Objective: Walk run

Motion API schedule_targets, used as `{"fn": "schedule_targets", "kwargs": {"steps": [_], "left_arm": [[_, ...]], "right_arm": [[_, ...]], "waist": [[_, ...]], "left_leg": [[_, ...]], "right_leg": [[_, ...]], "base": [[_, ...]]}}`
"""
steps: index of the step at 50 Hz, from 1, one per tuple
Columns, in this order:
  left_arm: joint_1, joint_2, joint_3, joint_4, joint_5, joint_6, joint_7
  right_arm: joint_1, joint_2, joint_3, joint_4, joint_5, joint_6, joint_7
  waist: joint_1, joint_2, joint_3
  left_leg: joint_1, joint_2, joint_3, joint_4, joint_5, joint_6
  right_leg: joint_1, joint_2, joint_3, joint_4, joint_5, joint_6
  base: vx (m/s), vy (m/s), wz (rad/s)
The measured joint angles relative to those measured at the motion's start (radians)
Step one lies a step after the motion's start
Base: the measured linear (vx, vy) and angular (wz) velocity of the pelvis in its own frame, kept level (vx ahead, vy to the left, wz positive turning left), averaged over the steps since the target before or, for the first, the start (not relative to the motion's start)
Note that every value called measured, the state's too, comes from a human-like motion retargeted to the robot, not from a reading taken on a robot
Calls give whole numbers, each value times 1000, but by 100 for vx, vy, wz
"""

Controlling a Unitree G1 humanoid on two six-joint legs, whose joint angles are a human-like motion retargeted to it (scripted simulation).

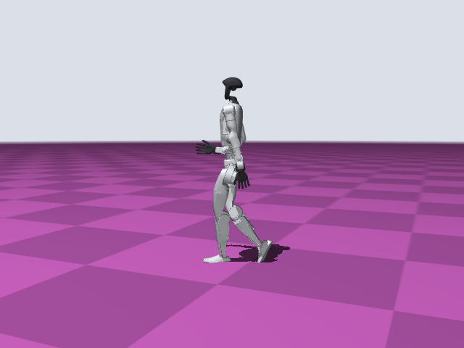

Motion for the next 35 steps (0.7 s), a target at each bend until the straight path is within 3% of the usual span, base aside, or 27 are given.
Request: {"fn": "schedule_targets", "kwargs": {"steps": [2,4,8,9,16,18,20,22,24,25,28,29,30,32,33,35], "left_arm": [[-91,13,-56,-49,31,0,8],[-172,20,-101,-129,99,-6,28],[-328,56,-176,-299,232,-51,45],[-367,75,-196,-330,248,-67,43],[-553,175,-252,-456,220,-144,101],[-552,184,-247,-471,181,-157,117],[-526,191,-230,-468,132,-165,129],[-481,182,-203,-432,96,-167,139],[-429,164,-183,-367,86,-156,141],[-400,155,-180,-326,90,-145,138],[-313,139,-204,-185,148,-82,116],[-292,127,-215,-145,175,-56,120],[-273,112,-223,-110,204,-30,128],[-211,92,-235,-67,257,6,147],[-167,81,-239,-55,284,12,155],[-78,54,-248,-50,320,9,160]], "right_arm": [[15,16,-20,11,35,9,16],[39,21,-32,9,52,17,13],[78,16,-54,-5,27,8,-23],[84,15,-55,-8,24,9,-25],[81,-1,-50,-21,8,19,-18],[63,-9,-45,-18,-9,20,-18],[37,-13,-25,-6,-20,22,-26],[10,-11,-1,8,-30,29,-37],[-6,-1,10,14,-51,32,-41],[-7,9,13,16,-62,31,-43],[-9,34,34,24,-54,27,-62],[-20,32,37,29,-36,29,-60],[-35,25,40,35,-16,33,-55],[-57,19,55,45,17,39,-45],[-64,19,63,49,25,40,-46],[-85,16,68,52,23,45,-64]], "waist": [[-11,33,4],[-11,50,5],[-64,55,10],[-74,45,11],[-101,-74,53],[-98,-77,73],[-101,-71,86],[-127,-66,75],[-164,-58,61],[-201,-48,57],[-210,-16,36],[-224,-25,35],[-241,-42,33],[-241,-80,22],[-231,-92,18],[-211,-105,29]], "left_leg": [[10,-3,-107,19,2,0],[33,-15,-196,22,5,0],[97,-52,-359,7,16,0],[113,-69,-395,5,15,0],[286,-212,-556,4,-6,0],[347,-213,-563,1,-8,-9],[400,-191,-533,0,9,-40],[428,-182,-541,13,71,-95],[444,-178,-576,58,180,-176],[447,-169,-615,97,255,-226],[364,-150,-636,307,553,-484],[316,-163,-564,397,631,-518],[265,-185,-460,485,701,-524],[171,-135,-326,616,753,-524],[132,-123,-343,647,703,-524],[33,-56,-270,738,575,-435]], "right_leg": [[-80,69,106,100,-92,-4],[-129,69,146,105,-138,-34],[-234,-84,103,20,-282,-196],[-252,-117,110,-39,-298,-206],[-324,-245,360,-562,-364,-66],[-326,-250,408,-680,-417,35],[-319,-259,290,-717,-439,66],[-303,-220,324,-661,-395,-24],[-289,-221,266,-603,-360,-23],[-274,-210,313,-582,-323,-15],[-238,-174,328,-519,-401,-99],[-226,-221,295,-500,-427,-94],[-212,-293,263,-481,-456,-73],[-168,-316,171,-496,-473,-114],[-136,-263,221,-523,-478,-154],[-82,-218,215,-558,-479,-190]], "base": [[58,10,304],[44,6,292],[52,-2,318],[55,-15,274],[63,-19,186],[78,-23,62],[84,-33,41],[93,-34,67],[86,-30,143],[95,-41,163],[99,-42,117],[84,7,164],[75,11,149],[73,-42,85],[65,-76,36],[64,-65,18]]}}
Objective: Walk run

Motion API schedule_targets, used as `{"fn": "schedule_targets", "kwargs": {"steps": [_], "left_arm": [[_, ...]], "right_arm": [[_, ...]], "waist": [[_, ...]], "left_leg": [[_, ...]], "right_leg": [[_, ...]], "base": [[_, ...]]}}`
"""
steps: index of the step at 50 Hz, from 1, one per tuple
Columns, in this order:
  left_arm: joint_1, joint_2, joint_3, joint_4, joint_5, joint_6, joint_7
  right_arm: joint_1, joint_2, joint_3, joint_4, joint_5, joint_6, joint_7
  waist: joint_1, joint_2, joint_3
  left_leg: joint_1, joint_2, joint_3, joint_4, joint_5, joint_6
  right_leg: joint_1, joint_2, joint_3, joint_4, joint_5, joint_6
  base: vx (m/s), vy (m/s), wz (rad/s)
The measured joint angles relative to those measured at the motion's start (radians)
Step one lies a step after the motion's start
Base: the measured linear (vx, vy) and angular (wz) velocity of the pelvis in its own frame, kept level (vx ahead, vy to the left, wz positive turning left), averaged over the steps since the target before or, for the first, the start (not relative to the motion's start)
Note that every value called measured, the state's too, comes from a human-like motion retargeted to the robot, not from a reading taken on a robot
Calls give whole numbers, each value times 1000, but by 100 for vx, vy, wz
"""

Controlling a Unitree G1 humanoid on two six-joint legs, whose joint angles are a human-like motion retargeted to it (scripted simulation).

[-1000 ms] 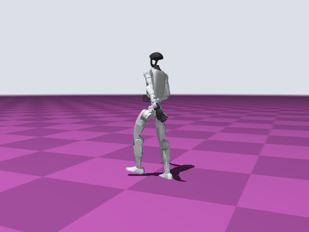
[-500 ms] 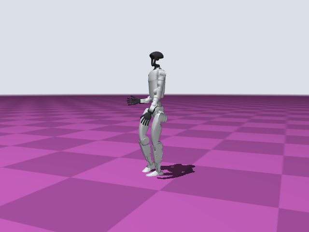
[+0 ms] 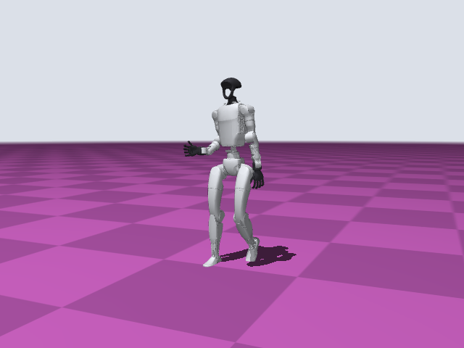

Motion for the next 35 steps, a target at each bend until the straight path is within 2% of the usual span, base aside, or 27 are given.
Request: {"fn": "schedule_targets", "kwargs": {"steps": [2,5,8,10,12,15,17,18,20,22,23,24,25,27,28,30,32,35], "left_arm": [[80,-29,6,-3,25,-14,-6],[200,-60,18,-4,68,-31,-34],[278,-63,40,16,109,-21,-77],[312,-61,70,35,146,-16,-86],[336,-55,96,50,158,-4,-80],[357,-45,123,50,135,19,-88],[354,-36,138,50,101,34,-99],[350,-34,145,50,85,40,-101],[336,-33,169,50,55,35,-95],[300,-24,194,50,-2,15,-97],[269,-15,197,50,-40,8,-105],[224,-4,190,50,-78,7,-112],[173,8,177,50,-117,9,-120],[66,32,160,34,-166,15,-112],[14,37,162,6,-174,15,-105],[-85,35,157,-68,-174,-6,-94],[-173,35,125,-154,-182,-49,-93],[-294,51,65,-269,-205,-110,-101]], "right_arm": [[-20,-9,-5,-13,-19,0,-18],[-30,-24,-23,-48,-44,-10,-39],[-40,-34,-51,-76,-24,-15,-38],[-43,-38,-68,-86,-6,-12,-31],[-39,-37,-79,-90,-4,-13,-34],[-33,-19,-90,-71,-21,-18,-54],[-18,4,-83,-54,-37,-15,-69],[-5,15,-79,-46,-47,-13,-76],[29,36,-69,-34,-64,-13,-81],[66,64,-38,-26,-74,-15,-76],[83,75,-19,-24,-77,-15,-75],[91,81,-7,-22,-77,-14,-77],[94,86,0,-20,-77,-13,-79],[103,95,6,-15,-69,-12,-71],[106,95,5,-14,-66,-12,-64],[111,87,-12,-16,-64,-11,-50],[122,76,-31,-30,-68,-17,-41],[141,57,-48,-51,-70,-32,-26]], "waist": [[63,-34,9],[147,-64,14],[190,-63,29],[213,-63,37],[234,-73,39],[239,-105,25],[257,-132,15],[270,-137,6],[302,-136,-15],[272,-130,-38],[232,-125,-35],[203,-132,-21],[179,-145,-2],[168,-80,-13],[178,-44,-22],[184,-13,-26],[136,15,-25],[53,37,-28]], "left_leg": [[-97,46,128,14,-92,81],[-238,17,150,-95,-204,172],[-328,-12,99,-343,-256,278],[-355,15,154,-540,-264,361],[-361,7,223,-714,-330,391],[-350,-59,210,-890,-416,422],[-325,-30,281,-859,-382,435],[-305,-17,336,-829,-382,435],[-279,-12,323,-810,-301,426],[-268,-18,194,-749,-322,435],[-269,-43,94,-699,-359,435],[-245,-65,79,-659,-392,435],[-209,-86,106,-626,-424,435],[-103,-17,148,-679,-444,434],[-74,6,112,-703,-452,431],[-18,16,77,-724,-473,416],[52,15,51,-759,-481,409],[143,-5,-11,-797,-502,401]], "right_leg": [[47,-12,-43,-24,-13,-6],[108,7,-40,-59,-38,-19],[168,46,-89,-77,-73,-35],[205,74,-94,-80,-96,-48],[241,88,-116,-81,-102,-61],[289,80,-180,-73,-64,-48],[313,85,-161,-42,25,-23],[327,76,-160,-19,89,11],[349,57,-183,44,277,81],[327,90,-127,161,491,123],[285,128,-80,287,554,138],[230,127,-79,464,575,143],[169,107,-100,667,575,143],[109,191,-82,705,567,153],[76,245,-58,681,544,148],[1,281,-21,687,440,138],[-75,258,-34,657,335,131],[-169,153,-69,515,211,113]], "base": [[78,-42,-41],[76,-30,-26],[79,-26,29],[70,-21,33],[94,-22,21],[100,-22,25],[117,-27,-27],[113,-5,-56],[117,1,-63],[134,-21,25],[134,-21,122],[111,-16,158],[97,-12,128],[103,-5,63],[91,1,23],[83,-1,53],[85,-5,155],[98,-18,161]]}}
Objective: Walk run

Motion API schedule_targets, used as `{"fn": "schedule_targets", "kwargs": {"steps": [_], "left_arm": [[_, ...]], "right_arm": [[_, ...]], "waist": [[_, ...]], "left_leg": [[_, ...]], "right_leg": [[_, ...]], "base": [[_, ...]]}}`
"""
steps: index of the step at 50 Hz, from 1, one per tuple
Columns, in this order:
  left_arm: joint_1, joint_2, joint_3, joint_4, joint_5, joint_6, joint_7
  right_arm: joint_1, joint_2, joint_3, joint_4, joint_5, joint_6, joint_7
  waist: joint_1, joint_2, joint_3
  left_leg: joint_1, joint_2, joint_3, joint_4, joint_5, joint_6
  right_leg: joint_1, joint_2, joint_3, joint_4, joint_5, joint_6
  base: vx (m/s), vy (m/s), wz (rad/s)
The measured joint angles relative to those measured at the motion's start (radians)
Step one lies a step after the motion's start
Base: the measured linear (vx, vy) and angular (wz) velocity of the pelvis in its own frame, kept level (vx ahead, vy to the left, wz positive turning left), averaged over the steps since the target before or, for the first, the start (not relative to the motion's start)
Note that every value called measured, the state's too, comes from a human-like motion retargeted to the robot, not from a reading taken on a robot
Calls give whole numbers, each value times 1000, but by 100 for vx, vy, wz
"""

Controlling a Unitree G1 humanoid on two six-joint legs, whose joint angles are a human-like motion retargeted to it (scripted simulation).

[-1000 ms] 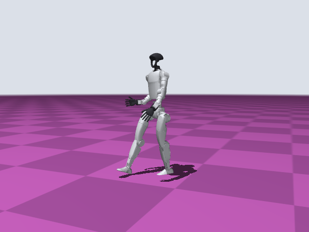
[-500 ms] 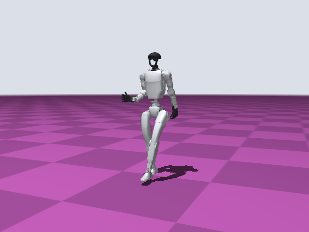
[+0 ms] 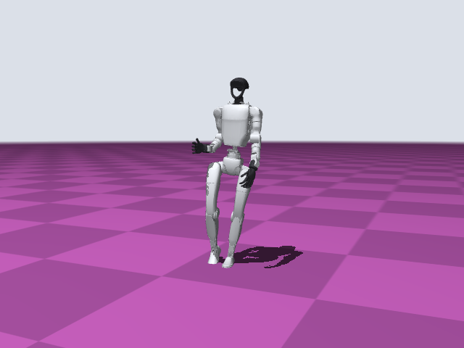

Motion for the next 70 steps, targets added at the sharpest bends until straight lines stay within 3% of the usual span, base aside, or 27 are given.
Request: {"fn": "schedule_targets", "kwargs": {"steps": [5,8,10,11,12,15,18,19,20,22,25,28,33,37,40,42,45,47,49,50,53,55,60,63,65,68,70], "left_arm": [[-155,62,-55,-118,5,-73,-14],[-196,95,-69,-149,19,-87,-1],[-196,108,-76,-158,25,-93,10],[-184,109,-76,-158,30,-95,16],[-169,107,-75,-154,35,-97,21],[-90,83,-70,-102,53,-113,44],[27,41,-64,6,89,-138,120],[65,24,-66,48,106,-125,145],[100,7,-68,91,124,-105,168],[175,0,-69,165,161,-51,166],[290,-24,-57,240,230,32,134],[421,-53,-34,294,274,79,102],[620,-76,-4,320,359,123,-26],[714,-87,32,320,428,165,-37],[735,-83,57,320,430,194,-43],[723,-78,75,320,405,205,-55],[675,-71,108,320,350,197,-40],[619,-65,117,320,294,165,-20],[526,-45,100,320,223,135,-15],[461,-28,82,320,187,128,-18],[268,14,31,276,137,146,8],[157,18,20,204,157,136,39],[-83,55,-70,17,116,9,51],[-198,97,-101,-69,78,-52,25],[-260,126,-104,-114,69,-79,4],[-308,155,-103,-156,59,-92,-4],[-306,154,-106,-167,45,-95,12]], "right_arm": [[13,-5,-8,-13,11,1,10],[8,-3,1,-15,-7,2,-12],[7,-1,10,-16,-19,-2,-26],[3,3,12,-14,-19,-2,-27],[-1,7,14,-11,-19,0,-25],[4,21,14,-6,-16,9,-2],[7,13,28,4,-2,9,3],[-2,7,27,10,4,13,8],[-14,1,26,17,10,19,15],[-35,-2,35,25,8,27,19],[-87,-7,20,40,-3,36,7],[-116,-16,14,27,-21,29,-6],[-139,-37,7,-22,17,13,-1],[-141,-56,-15,-43,52,15,16],[-118,-54,-30,-41,37,9,6],[-87,-39,-33,-30,25,9,-7],[-31,-12,-21,-14,21,15,-25],[1,6,-7,-5,20,19,-22],[6,15,15,4,17,24,-21],[-4,19,20,10,17,27,-20],[-22,34,15,20,22,30,-2],[-21,31,-5,19,30,27,4],[-3,-1,-39,-8,65,7,25],[10,-16,-46,-21,86,11,44],[9,-17,-52,-19,92,18,53],[5,-16,-57,-9,67,25,30],[13,-17,-65,-7,42,24,11]], "waist": [[-89,-46,-1],[-83,-43,-1],[-72,-38,-6],[-83,-35,-7],[-95,-32,-10],[-177,-9,-21],[-211,25,-7],[-217,20,-1],[-218,8,2],[-203,6,28],[-170,-56,20],[-75,-104,30],[37,-118,50],[102,-122,62],[112,-139,49],[139,-152,39],[211,-173,7],[200,-172,-5],[133,-200,23],[102,-217,43],[133,-111,40],[138,-75,45],[-7,-16,46],[-53,-47,42],[-72,-68,46],[-38,-62,33],[-27,-52,21]], "left_leg": [[158,-67,-54,-20,-59,-31],[244,-49,-32,-28,-79,-85],[285,-36,-4,-17,-69,-131],[296,-32,-10,0,-43,-156],[304,-25,-12,18,-9,-184],[314,24,-45,107,205,-302],[246,44,-123,339,547,-471],[196,31,-121,457,626,-490],[141,9,-101,579,695,-490],[50,80,-56,793,681,-465],[-71,142,145,837,522,-303],[-241,100,195,821,379,-239],[-435,42,129,451,265,-143],[-479,37,205,57,181,-29],[-477,-27,180,-130,88,-74],[-464,-20,194,-71,105,-54],[-435,30,289,10,178,-37],[-415,2,164,68,186,-17],[-401,-81,32,169,118,-7],[-381,-114,27,212,78,-8],[-249,54,119,144,44,-26],[-180,56,85,111,21,-39],[-15,38,23,13,-4,-62],[82,-16,11,-9,-46,-76],[148,-34,3,-14,-74,-99],[223,-13,39,-19,-92,-157],[264,-1,43,3,-66,-203]], "right_leg": [[-61,-198,-37,-438,-53,18],[-104,-182,44,-663,-124,67],[-115,-201,-72,-697,-142,116],[-120,-173,7,-655,-121,53],[-124,-162,26,-612,-106,6],[-106,-179,-100,-518,-19,-6],[-58,-110,59,-450,-74,-116],[-38,-123,43,-429,-99,-134],[-14,-152,6,-410,-125,-143],[67,-102,-57,-438,-149,-192],[133,-92,29,-470,-177,-227],[208,-94,68,-522,-178,-237],[324,-34,95,-578,-221,-269],[416,-1,95,-587,-257,-285],[471,-11,28,-576,-224,-256],[502,-5,51,-538,-139,-209],[525,-43,0,-455,132,-92],[500,-30,20,-309,323,7],[394,-9,46,33,365,79],[333,-5,42,212,365,104],[223,104,12,197,333,36],[141,118,-1,189,247,9],[-41,-12,-55,-27,2,24],[-77,-142,-64,-302,-15,39],[-108,-204,-71,-459,-65,10],[-143,-179,18,-679,-129,6],[-146,-185,-48,-686,-122,3]], "base": [[97,-32,104],[105,-43,0],[95,-41,-25],[108,-50,25],[124,-59,58],[104,-50,107],[118,-56,46],[109,-39,29],[80,-36,-15],[82,-53,-39],[87,-45,-49],[101,-37,-132],[97,-28,-85],[94,-16,-41],[111,-13,1],[140,-12,-40],[122,-9,-102],[124,-7,-16],[123,-13,108],[97,-18,65],[105,-14,-30],[83,-1,36],[100,-7,151],[102,-25,77],[97,-31,47],[110,-43,-34],[102,-37,-12]]}}
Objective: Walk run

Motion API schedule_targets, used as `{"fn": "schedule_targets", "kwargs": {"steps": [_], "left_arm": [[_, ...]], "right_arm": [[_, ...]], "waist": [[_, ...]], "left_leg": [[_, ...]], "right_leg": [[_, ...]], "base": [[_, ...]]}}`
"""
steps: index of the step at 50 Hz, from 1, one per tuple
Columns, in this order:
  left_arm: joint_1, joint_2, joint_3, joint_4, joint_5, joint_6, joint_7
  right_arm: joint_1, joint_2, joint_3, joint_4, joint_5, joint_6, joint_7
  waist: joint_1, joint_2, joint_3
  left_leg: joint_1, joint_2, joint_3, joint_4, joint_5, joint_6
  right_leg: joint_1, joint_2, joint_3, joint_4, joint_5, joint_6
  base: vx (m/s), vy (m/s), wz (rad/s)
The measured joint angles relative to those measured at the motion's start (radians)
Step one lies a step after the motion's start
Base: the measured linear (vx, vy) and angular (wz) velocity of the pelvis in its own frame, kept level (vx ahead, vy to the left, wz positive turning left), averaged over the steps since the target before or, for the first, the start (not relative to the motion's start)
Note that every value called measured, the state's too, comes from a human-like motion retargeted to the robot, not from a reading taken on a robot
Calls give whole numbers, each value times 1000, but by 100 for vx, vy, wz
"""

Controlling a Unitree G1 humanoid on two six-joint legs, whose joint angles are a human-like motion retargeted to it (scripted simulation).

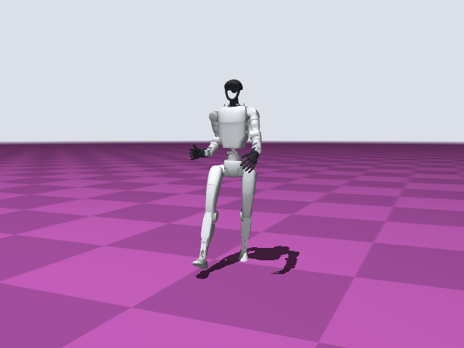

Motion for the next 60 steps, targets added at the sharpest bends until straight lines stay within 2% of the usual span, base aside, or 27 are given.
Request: {"fn": "schedule_targets", "kwargs": {"steps": [2,3,5,7,8,10,12,14,17,21,25,27,30,32,33,35,38,39,40,41,43,48,50,53,55,58,60], "left_arm": [[30,-18,9,7,-16,-3,27],[54,-31,14,19,-22,-5,36],[119,-59,33,60,-18,-8,36],[202,-91,43,125,14,-4,22],[244,-104,42,165,38,4,15],[316,-112,37,258,97,35,-4],[391,-118,36,333,180,92,-20],[486,-133,36,395,247,159,3],[640,-175,73,473,304,215,63],[847,-241,119,486,345,241,-1],[991,-283,147,486,422,254,-86],[1031,-285,149,486,457,284,-108],[1045,-269,154,486,475,346,-132],[1022,-256,173,486,457,362,-125],[1009,-251,188,486,442,355,-111],[969,-238,218,486,393,318,-85],[843,-207,235,486,265,287,-93],[777,-189,222,486,220,288,-99],[707,-170,204,486,175,291,-101],[644,-160,183,465,150,293,-94],[530,-150,158,400,131,284,-68],[293,-115,61,199,98,156,-34],[201,-84,20,138,66,104,-42],[78,-26,-12,70,33,55,-56],[19,6,-10,34,30,36,-58],[-12,23,5,-9,20,21,-29],[8,16,26,-26,3,13,8]], "right_arm": [[0,7,-9,4,-22,3,-6],[2,15,-16,5,-27,5,-5],[9,30,-15,8,-24,9,0],[12,33,-8,10,8,15,14],[11,32,-2,9,24,20,23],[-7,28,15,8,45,29,35],[-55,20,16,17,50,39,40],[-94,12,13,23,42,46,45],[-131,-8,22,7,15,38,45],[-165,-28,32,-35,22,25,59],[-180,-51,19,-68,56,22,82],[-173,-50,7,-63,74,14,88],[-141,-21,-7,-34,104,13,94],[-108,5,-5,-15,115,21,77],[-91,17,-1,-6,117,20,66],[-59,43,8,11,117,20,54],[-44,60,52,35,105,33,51],[-53,63,58,42,100,37,50],[-62,66,61,47,95,41,48],[-65,67,52,49,88,44,50],[-63,64,30,52,79,45,55],[-22,39,-4,28,66,29,60],[-4,25,-4,14,68,23,62],[6,23,0,0,81,28,60],[5,30,5,-6,80,31,59],[-5,42,6,-10,58,30,48],[-15,48,6,-9,42,31,46]], "waist": [[-12,10,-16],[-32,14,-24],[-69,27,-36],[-58,28,-30],[-56,28,-23],[-54,32,0],[-51,-6,-6],[-43,-22,2],[26,-65,12],[107,-79,32],[174,-68,61],[188,-79,60],[206,-83,40],[249,-109,10],[275,-115,-4],[297,-113,-29],[189,-142,0],[189,-125,7],[209,-94,9],[218,-60,7],[227,-23,9],[91,38,7],[51,29,-1],[11,-10,6],[4,-21,9],[39,-14,-6],[31,-4,-13]], "left_leg": [[14,18,-6,46,105,-66],[20,34,-10,80,185,-106],[9,76,-5,193,418,-173],[-57,84,-29,401,635,-247],[-108,91,-37,532,706,-264],[-210,127,-39,790,762,-235],[-290,141,53,841,659,-143],[-381,144,86,868,568,-101],[-532,71,109,788,447,-44],[-665,67,120,468,342,36],[-710,62,180,77,245,152],[-725,4,116,-65,173,128],[-716,-7,143,-78,135,77],[-708,24,241,11,126,132],[-697,42,276,22,169,134],[-676,13,164,47,235,160],[-663,-97,-47,201,147,182],[-635,-57,-6,216,124,179],[-599,21,71,215,110,177],[-550,50,68,187,96,173],[-465,56,38,137,78,165],[-302,52,-27,33,64,134],[-246,21,-51,8,42,128],[-148,-23,-65,-9,-3,109],[-90,-22,-63,-17,-31,82],[-36,-5,-23,-7,-36,22],[-15,5,-20,23,16,-26]], "right_leg": [[1,7,-33,101,18,-70],[6,-29,-155,142,67,-52],[29,24,14,205,81,-96],[58,27,28,272,47,-143],[88,38,25,287,19,-168],[164,71,2,288,-23,-202],[212,52,-9,267,-41,-219],[266,87,45,238,-50,-232],[350,86,67,177,-37,-242],[443,139,105,132,-60,-274],[549,187,131,113,-110,-298],[595,181,117,115,-109,-288],[645,201,115,148,-41,-240],[657,170,79,189,93,-166],[664,161,59,219,192,-121],[658,165,60,312,401,-5],[511,212,91,777,487,109],[470,242,99,849,487,122],[439,279,111,871,487,124],[399,292,78,872,446,75],[318,280,32,880,358,3],[138,175,-6,694,118,3],[97,97,5,524,91,31],[55,-28,-18,282,55,7],[18,-44,19,135,13,-16],[-12,-40,-14,2,-20,25],[-21,0,59,70,-1,-66]], "base": [[137,-58,55],[137,-63,96],[106,-51,77],[113,-56,-9],[132,-67,-23],[95,-52,-24],[70,-43,-21],[88,-44,-55],[101,-41,-154],[83,-30,-127],[100,-17,-70],[116,-11,-5],[114,-12,-6],[140,-10,-74],[149,-9,-88],[117,-9,-46],[127,-18,77],[105,-20,-6],[76,-11,-59],[80,-6,-52],[106,-5,19],[91,-9,154],[84,-16,104],[103,-34,70],[91,-37,7],[109,-48,-50],[95,-40,0]]}}
